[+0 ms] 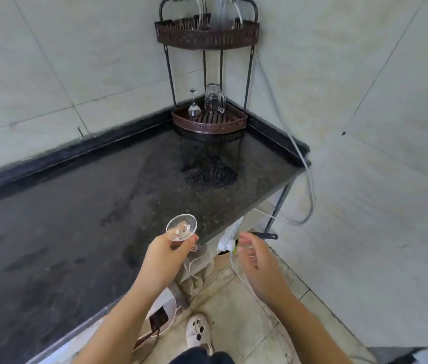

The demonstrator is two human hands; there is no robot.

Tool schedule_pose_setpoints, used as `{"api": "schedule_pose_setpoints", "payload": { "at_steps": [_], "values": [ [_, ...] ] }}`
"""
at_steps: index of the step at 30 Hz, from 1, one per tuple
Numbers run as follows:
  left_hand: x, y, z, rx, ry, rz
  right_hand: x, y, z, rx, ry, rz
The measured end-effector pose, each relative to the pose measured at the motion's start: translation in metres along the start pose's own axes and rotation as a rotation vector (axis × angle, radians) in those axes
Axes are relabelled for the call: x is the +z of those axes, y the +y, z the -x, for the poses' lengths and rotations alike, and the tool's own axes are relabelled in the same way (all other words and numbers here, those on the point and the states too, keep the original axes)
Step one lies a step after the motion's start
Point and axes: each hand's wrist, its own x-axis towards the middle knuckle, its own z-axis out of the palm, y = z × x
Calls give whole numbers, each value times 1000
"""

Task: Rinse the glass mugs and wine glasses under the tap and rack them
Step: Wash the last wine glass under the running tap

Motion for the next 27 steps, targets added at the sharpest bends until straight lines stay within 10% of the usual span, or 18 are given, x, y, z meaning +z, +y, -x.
{"api": "schedule_pose_setpoints", "payload": {
  "at_steps": [27],
  "values": [
    [87,180,-447,86,104,32,-77,-11,-493,-109,-155,178]
  ]
}}
